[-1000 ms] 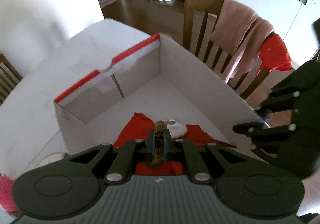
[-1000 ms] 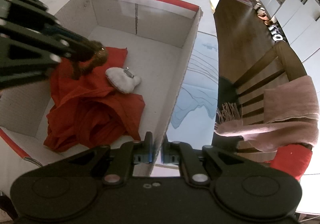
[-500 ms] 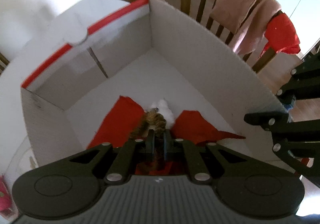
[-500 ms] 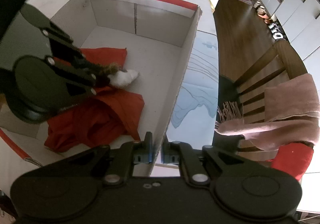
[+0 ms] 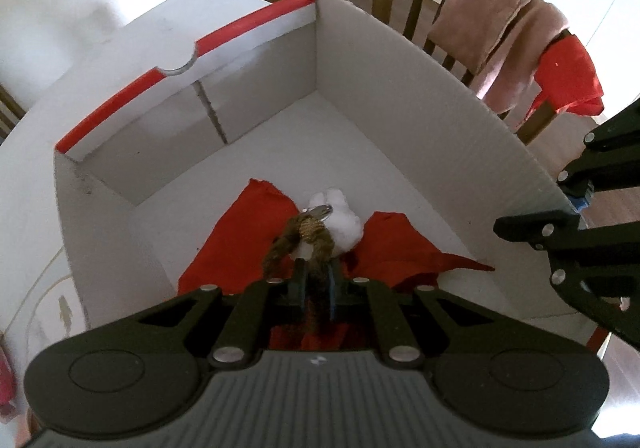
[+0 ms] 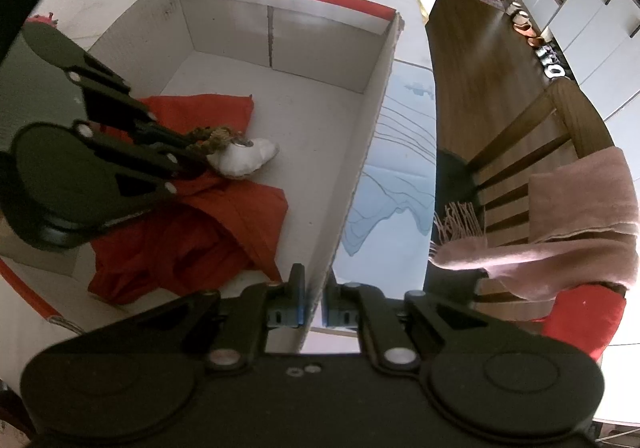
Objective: Organize objects
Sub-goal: 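Open the left gripper to drop the bracelet onto the white toy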
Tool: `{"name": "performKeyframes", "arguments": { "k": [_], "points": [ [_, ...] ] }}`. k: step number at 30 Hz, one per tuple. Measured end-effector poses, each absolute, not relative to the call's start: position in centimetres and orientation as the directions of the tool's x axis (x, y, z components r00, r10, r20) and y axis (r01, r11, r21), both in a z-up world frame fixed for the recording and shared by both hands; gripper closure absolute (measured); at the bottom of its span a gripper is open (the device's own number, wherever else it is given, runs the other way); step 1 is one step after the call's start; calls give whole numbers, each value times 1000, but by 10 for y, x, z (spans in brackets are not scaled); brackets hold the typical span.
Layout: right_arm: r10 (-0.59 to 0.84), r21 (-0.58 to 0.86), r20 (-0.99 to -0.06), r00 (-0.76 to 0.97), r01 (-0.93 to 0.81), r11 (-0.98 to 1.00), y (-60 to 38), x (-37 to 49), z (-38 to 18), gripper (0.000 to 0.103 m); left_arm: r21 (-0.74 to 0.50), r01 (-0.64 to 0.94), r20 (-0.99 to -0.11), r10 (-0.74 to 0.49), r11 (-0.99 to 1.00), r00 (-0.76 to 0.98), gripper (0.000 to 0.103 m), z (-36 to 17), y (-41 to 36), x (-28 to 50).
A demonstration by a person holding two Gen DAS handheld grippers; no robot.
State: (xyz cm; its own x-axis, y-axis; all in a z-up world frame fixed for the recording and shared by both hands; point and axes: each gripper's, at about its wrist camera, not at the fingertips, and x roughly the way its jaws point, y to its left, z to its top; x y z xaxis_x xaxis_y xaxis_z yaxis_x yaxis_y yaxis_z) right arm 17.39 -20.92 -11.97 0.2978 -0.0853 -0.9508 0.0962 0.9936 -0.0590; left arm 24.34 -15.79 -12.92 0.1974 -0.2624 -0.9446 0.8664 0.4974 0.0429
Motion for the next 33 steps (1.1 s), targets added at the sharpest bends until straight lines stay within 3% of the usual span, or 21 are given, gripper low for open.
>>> {"name": "performKeyframes", "arguments": {
  "k": [5,8,10,33],
  "points": [
    [-88,-63,-951,297,95,994,-209,174,-119,97,32,865,-944,-269,501,190,88,-124,-150,242],
    [-88,-62,-951,297,97,993,-209,174,-119,97,38,865,-940,-277,500,201,68,-121,-147,239],
    [-89,-63,-951,295,97,993,-209,174,-119,97,28,864,-934,-293,503,202,43,-116,-143,238],
    [-94,-71,-954,285,89,994,-208,175,-118,97,-31,825,-863,-432,564,263,34,-23,-60,219]
  ]
}}
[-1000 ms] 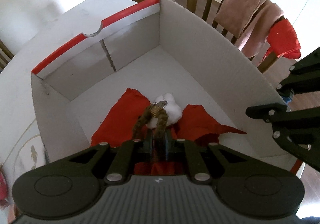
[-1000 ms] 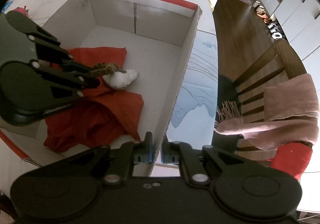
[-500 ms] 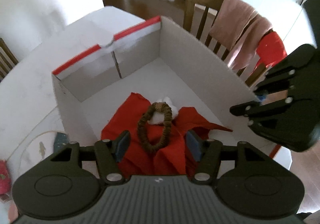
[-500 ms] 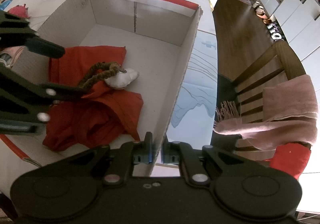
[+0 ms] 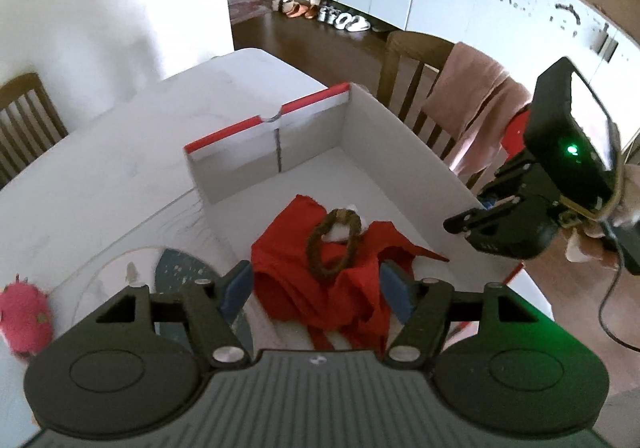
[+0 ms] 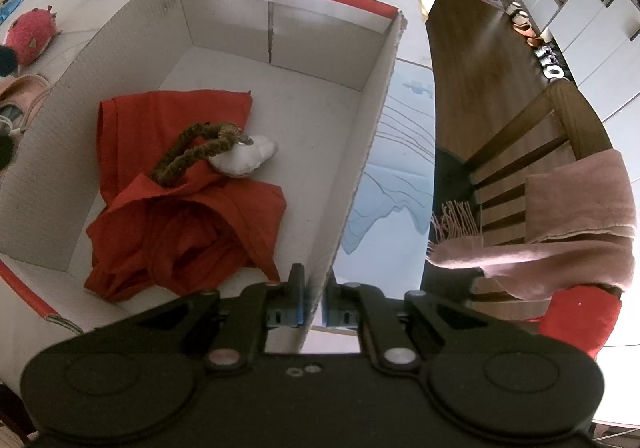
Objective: Organize objects
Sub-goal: 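Move the left gripper back over the table to the blue tissue pack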
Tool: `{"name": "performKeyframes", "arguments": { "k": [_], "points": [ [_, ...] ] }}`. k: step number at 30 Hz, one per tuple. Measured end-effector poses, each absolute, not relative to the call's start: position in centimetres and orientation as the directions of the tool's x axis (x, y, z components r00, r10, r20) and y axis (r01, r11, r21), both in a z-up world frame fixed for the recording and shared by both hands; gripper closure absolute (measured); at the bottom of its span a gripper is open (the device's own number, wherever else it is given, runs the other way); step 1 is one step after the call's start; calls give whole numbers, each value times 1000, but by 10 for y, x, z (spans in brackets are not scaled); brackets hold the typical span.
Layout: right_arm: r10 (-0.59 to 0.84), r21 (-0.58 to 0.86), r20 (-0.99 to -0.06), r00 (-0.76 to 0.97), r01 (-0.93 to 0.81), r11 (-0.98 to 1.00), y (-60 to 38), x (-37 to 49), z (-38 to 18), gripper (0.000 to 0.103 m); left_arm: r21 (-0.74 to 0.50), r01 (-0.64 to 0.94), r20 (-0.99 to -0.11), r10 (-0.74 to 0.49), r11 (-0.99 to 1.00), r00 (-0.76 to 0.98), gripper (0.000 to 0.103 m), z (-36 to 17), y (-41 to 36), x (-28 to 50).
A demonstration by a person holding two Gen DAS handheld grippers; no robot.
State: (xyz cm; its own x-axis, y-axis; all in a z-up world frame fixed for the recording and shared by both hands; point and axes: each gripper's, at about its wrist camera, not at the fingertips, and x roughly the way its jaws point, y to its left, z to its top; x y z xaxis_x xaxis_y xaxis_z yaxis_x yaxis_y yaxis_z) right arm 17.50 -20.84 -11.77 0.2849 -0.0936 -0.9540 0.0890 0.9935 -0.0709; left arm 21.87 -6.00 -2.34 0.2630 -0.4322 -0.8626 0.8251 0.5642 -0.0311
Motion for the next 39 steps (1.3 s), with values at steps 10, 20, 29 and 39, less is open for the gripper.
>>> {"name": "performKeyframes", "arguments": {
  "k": [10,20,29,39],
  "points": [
    [-95,-72,-955,281,92,993,-210,176,-118,97,-28,765,-858,-408,644,313,30,-8,-5,218],
    [-92,-70,-956,279,90,993,-210,176,-117,97,-22,696,-853,-377,718,361,24,-4,53,221],
    [-96,-74,-957,272,90,993,-209,178,-117,97,-4,570,-869,-285,821,404,18,-20,123,237],
    [-115,-95,-959,260,88,992,-206,179,-117,96,-16,459,-888,-224,888,402,1,-61,164,230]
  ]
}}
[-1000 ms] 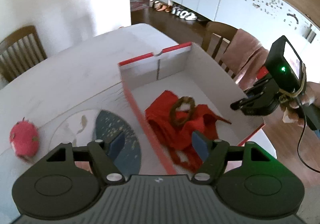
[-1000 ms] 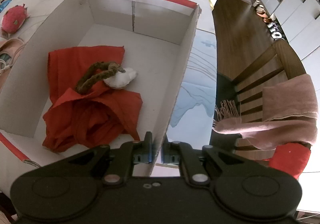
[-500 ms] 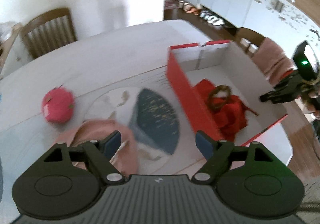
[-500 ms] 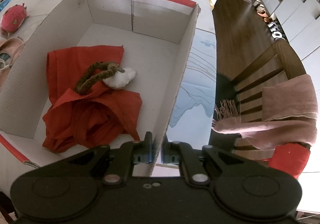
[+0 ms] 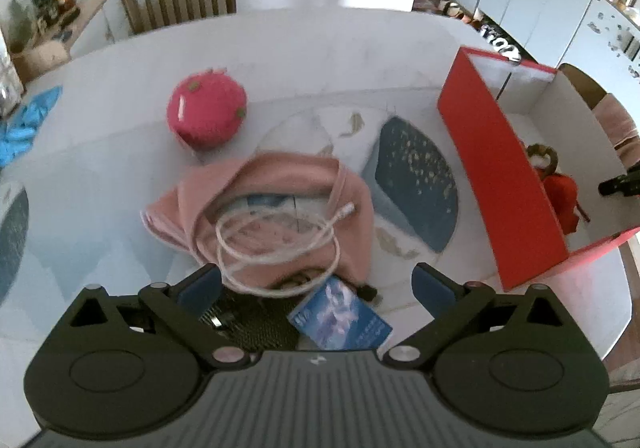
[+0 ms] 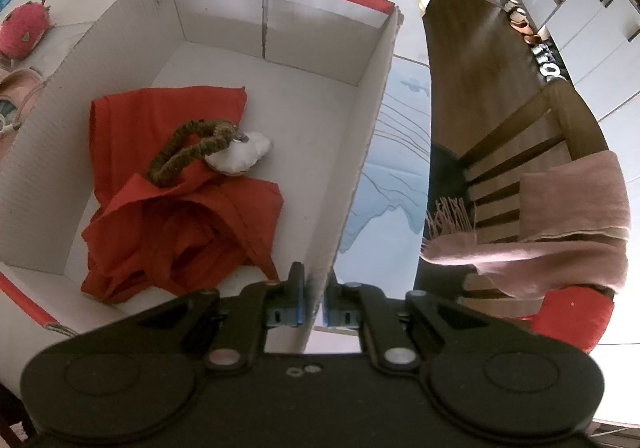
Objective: Organize objects
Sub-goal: 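Move the left gripper back over the table to the blue tissue pack, then close the left gripper on the blue tissue pack and lift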
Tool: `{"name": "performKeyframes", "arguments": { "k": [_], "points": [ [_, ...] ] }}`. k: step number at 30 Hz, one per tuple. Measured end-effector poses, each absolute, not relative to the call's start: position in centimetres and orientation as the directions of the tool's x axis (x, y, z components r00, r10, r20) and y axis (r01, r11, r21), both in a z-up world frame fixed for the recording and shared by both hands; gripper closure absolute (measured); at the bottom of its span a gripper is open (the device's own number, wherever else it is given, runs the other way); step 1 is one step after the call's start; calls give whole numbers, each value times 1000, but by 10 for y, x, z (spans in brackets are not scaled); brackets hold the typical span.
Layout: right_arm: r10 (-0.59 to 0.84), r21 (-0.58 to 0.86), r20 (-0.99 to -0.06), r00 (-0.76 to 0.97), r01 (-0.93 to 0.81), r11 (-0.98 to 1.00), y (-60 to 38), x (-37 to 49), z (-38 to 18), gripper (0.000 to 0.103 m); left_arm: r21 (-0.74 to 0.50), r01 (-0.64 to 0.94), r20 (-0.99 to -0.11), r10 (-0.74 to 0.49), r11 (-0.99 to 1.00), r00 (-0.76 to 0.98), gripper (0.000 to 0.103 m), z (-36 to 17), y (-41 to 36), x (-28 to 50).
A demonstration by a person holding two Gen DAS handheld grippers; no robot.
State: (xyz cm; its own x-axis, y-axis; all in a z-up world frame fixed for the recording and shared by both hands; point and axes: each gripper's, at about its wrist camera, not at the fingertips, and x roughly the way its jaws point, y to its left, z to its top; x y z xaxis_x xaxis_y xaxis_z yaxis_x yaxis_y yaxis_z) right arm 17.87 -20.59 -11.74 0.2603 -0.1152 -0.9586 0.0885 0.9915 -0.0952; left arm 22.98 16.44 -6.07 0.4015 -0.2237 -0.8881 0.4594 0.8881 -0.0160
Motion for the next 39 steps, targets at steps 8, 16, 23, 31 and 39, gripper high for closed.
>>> {"name": "performKeyframes", "arguments": {
  "k": [8,16,23,31,39],
  "points": [
    [-122,-101,-958,260,90,991,-205,178,-117,96,-59,383,-923,-197,922,332,1,-107,158,215],
    [-122,-102,-958,260,88,991,-205,179,-117,96,-67,306,-943,-160,950,291,1,-135,153,218],
    [-127,-109,-957,262,81,991,-204,178,-117,95,-25,288,-948,-113,957,296,1,-148,147,223],
    [-125,-108,-956,265,76,991,-204,177,-117,95,3,286,-952,-85,958,294,20,-153,148,225],
    [-120,-104,-956,266,70,992,-205,177,-117,95,-8,287,-955,-92,958,281,45,-143,151,221]
  ]
}}
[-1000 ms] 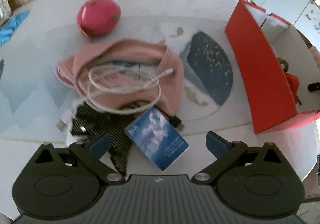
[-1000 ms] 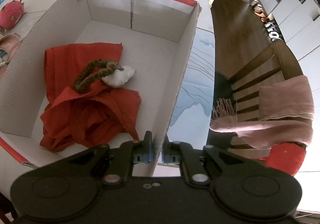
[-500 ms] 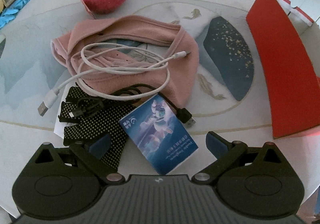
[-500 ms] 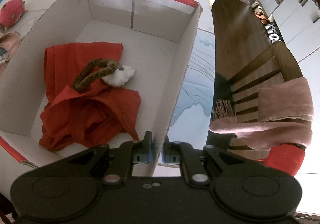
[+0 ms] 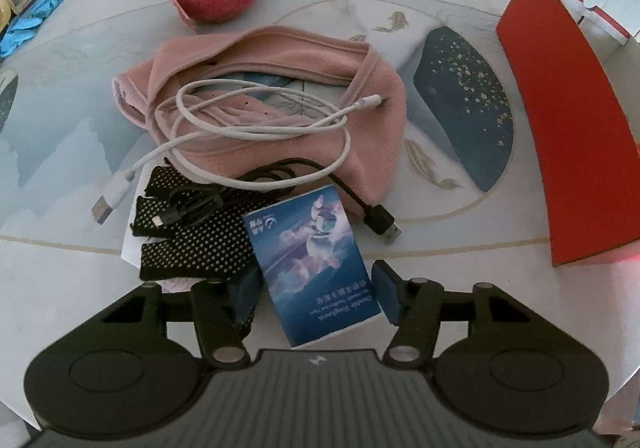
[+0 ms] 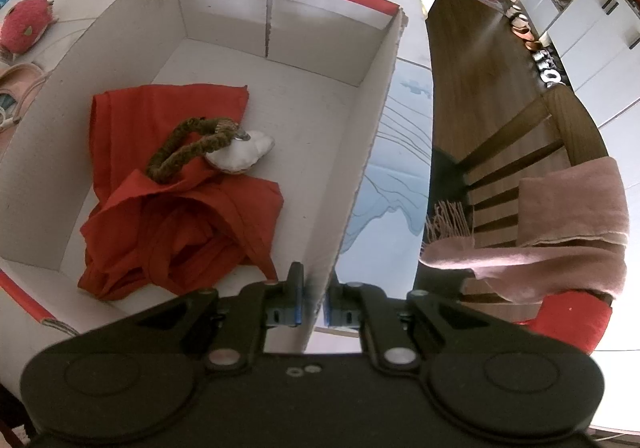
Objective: Organize objects
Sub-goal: 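Close the left gripper on the blue tissue pack and lift, then carry the tissue pack with the left gripper into the box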
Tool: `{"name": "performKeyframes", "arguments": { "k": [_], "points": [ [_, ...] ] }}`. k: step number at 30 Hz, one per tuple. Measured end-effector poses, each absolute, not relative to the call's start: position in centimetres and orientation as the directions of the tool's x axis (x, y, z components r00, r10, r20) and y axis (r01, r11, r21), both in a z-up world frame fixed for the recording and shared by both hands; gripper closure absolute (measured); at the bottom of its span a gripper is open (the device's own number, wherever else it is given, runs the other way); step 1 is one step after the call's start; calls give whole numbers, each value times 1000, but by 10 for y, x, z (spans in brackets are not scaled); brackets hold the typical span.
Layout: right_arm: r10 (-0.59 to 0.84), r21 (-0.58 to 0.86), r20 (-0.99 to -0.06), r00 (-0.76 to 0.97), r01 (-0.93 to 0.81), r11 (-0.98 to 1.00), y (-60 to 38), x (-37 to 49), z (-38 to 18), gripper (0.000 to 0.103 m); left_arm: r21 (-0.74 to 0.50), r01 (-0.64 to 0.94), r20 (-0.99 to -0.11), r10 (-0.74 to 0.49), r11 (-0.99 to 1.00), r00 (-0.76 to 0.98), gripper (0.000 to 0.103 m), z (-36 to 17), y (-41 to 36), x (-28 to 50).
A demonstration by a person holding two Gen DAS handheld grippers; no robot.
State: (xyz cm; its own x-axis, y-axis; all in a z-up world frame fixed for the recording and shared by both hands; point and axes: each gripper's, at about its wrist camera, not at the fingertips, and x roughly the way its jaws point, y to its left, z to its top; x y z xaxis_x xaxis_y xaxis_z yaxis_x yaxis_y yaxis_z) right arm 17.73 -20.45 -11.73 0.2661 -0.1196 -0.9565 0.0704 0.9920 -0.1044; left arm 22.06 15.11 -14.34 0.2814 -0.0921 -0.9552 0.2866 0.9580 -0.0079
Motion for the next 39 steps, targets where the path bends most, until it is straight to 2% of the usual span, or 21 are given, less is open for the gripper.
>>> {"name": "performKeyframes", "arguments": {
  "k": [10,20,27,39],
  "points": [
    [-115,-101,-957,267,66,993,-205,178,-118,95,-58,302,-950,-146,951,276,52,-112,160,212],
    [-112,-97,-957,267,68,993,-205,178,-119,95,-86,380,-935,-206,921,287,53,-84,144,204],
    [-112,-98,-957,268,66,993,-205,178,-119,96,-119,485,-899,-301,867,317,53,-50,111,200],
    [-107,-93,-955,275,63,994,-205,176,-118,96,-87,656,-848,-401,750,346,53,-13,39,204]
  ]
}}
